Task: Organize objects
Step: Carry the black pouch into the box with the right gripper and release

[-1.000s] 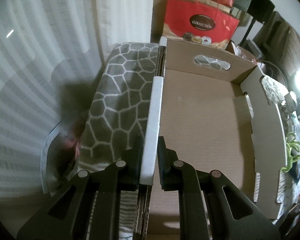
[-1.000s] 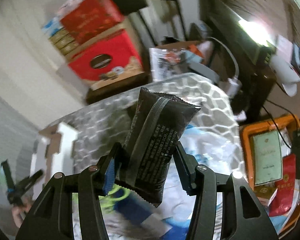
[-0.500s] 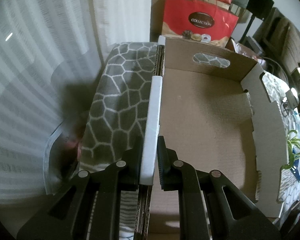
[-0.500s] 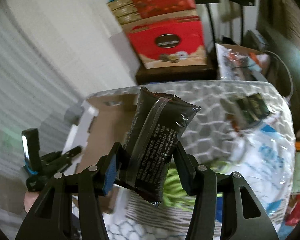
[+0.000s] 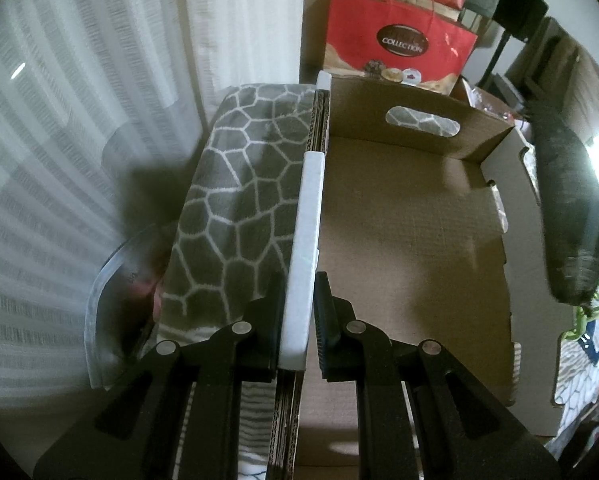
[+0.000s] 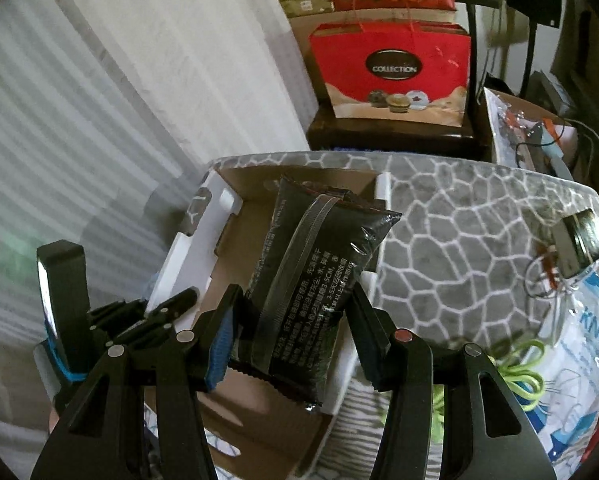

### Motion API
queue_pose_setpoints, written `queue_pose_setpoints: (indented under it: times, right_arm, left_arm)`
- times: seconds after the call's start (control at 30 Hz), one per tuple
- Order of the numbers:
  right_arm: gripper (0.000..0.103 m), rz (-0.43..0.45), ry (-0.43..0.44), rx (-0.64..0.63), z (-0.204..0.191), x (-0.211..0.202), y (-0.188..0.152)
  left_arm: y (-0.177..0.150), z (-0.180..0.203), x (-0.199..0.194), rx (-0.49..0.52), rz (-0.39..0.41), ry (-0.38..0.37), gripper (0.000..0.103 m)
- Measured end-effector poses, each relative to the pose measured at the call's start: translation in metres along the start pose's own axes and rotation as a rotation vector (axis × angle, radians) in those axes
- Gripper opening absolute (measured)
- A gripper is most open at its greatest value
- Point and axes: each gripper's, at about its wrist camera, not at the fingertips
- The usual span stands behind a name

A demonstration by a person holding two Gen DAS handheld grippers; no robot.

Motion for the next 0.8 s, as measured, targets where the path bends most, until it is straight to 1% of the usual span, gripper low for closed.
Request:
queue_pose_setpoints:
  times: [0.27, 0.6, 0.8]
  right_arm:
    - [0.053, -0.038, -0.011, -0.031, -0.015, 0.033, 0.013]
    - [0.054, -0.081, 0.0, -0.004, -0.028, 0.075, 0.031]
    - [0.054, -0.108, -0.003, 0.001, -0.03, 0.095, 0.033]
  left_arm:
    - [0.0, -0.001, 0.001, -0.005, 0.0, -0.008, 0.013]
    - [0.0, -0.003, 0.001, -0.012, 0.0, -0.013, 0.013]
    - [0.0, -0.003, 0.001, -0.013, -0.001, -0.017, 0.013]
Point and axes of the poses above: each gripper's, at about its wrist camera, not at the fingertips, and x roughly the way its jaws point, z to its right, y to its top, and after that the axes turned 2 degrees about -x, right-handed
